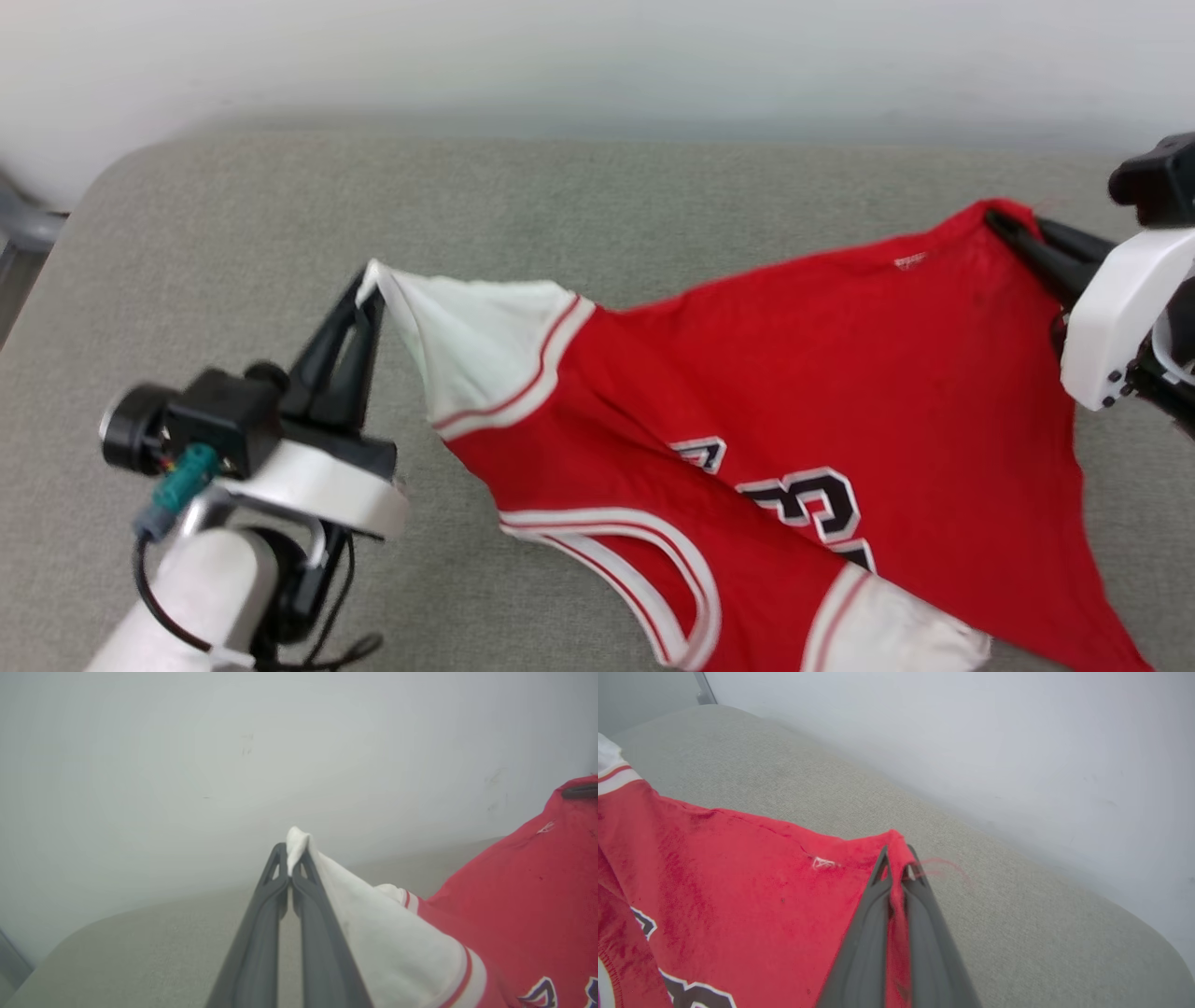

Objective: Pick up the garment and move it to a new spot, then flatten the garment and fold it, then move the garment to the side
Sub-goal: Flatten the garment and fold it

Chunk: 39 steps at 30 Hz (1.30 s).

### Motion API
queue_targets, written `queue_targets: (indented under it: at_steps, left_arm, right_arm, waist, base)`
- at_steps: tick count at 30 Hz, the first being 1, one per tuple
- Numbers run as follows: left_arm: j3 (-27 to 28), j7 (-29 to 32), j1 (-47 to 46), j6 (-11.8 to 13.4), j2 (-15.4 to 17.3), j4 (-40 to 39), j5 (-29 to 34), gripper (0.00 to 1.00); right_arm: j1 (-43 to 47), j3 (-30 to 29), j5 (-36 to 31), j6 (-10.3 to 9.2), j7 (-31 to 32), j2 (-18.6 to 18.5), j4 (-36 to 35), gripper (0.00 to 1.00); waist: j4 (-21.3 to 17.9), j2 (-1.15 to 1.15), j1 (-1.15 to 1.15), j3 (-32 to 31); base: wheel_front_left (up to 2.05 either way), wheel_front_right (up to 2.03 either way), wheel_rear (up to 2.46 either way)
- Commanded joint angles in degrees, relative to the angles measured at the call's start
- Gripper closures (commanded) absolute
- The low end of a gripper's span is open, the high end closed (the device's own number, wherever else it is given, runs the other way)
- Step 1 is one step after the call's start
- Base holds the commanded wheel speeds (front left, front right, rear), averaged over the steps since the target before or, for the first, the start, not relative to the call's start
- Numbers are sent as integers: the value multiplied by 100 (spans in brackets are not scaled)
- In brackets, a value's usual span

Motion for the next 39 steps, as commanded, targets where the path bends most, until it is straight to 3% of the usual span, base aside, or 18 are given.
queue_targets:
  at_steps: [1,13,14,21,32,39]
  left_arm:
    - [60,52,-230,-24,77,-79,36,100]
    - [239,515,-1987,-365,388,-243,183,100]
    - [171,629,-2510,-498,366,-161,236,100]
    - [66,835,-3700,-747,208,208,314,100]
    - [11,949,-5976,-1186,-9,1443,431,100]
    - [-112,831,-7663,-1385,-174,2439,617,100]
  right_arm:
    - [68,-164,-66,-4,-102,19,-93,100]
    - [-159,-1384,-544,-4,-104,246,-818,100]
    - [-273,-1585,-684,-4,5,317,-964,100]
    - [-762,-1883,-908,-4,279,500,-1102,100]
    - [-2535,-2115,-1392,-4,359,812,-316,100]
    - [-3929,-1920,-1671,-4,189,1059,393,100]
  waist:
    - [-185,0,0,-179]
    - [-424,0,0,-352]
    - [-450,0,0,-308]
    - [-503,0,0,64]
    - [-605,0,0,1195]
    - [-678,0,0,1806]
  base:
    - [0,0,0]
    - [0,0,0]
    - [0,0,0]
    - [0,0,0]
    - [0,0,0]
    - [0,0,0]
